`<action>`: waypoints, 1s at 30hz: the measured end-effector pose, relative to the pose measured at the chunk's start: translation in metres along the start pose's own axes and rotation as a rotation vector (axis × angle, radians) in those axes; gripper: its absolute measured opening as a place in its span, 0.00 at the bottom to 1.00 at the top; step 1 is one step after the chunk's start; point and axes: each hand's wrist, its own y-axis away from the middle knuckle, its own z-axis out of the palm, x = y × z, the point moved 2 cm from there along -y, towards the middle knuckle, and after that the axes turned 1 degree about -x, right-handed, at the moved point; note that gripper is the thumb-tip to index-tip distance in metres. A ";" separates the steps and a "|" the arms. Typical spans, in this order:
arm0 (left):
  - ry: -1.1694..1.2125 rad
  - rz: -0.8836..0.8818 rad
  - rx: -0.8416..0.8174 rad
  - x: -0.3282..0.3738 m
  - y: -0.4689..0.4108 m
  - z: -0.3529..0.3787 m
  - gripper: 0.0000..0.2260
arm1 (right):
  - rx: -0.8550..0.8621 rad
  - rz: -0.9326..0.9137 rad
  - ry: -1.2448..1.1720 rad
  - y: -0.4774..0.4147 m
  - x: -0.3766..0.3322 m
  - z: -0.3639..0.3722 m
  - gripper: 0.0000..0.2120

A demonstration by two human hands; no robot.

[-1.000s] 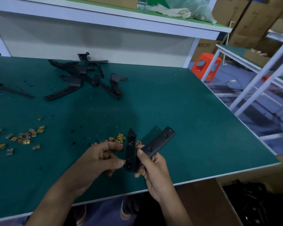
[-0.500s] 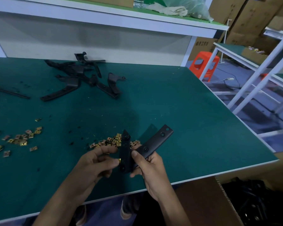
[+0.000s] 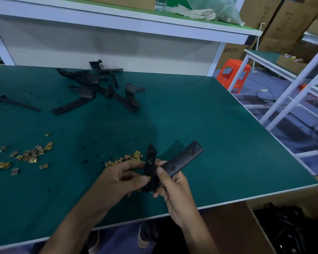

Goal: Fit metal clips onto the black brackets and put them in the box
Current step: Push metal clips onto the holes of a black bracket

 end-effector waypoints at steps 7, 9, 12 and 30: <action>-0.812 0.212 0.082 -0.033 -0.017 0.043 0.08 | 0.129 0.045 -0.298 -0.002 -0.003 -0.013 0.05; -1.006 0.264 0.018 -0.046 -0.015 0.049 0.11 | 0.136 0.061 -0.302 -0.002 -0.003 -0.013 0.05; -1.063 0.277 0.056 -0.048 -0.015 0.049 0.10 | 0.126 0.075 -0.288 -0.001 -0.004 -0.011 0.05; -0.196 0.145 0.371 -0.007 -0.011 0.014 0.05 | 0.022 0.078 -0.160 0.003 -0.006 -0.006 0.07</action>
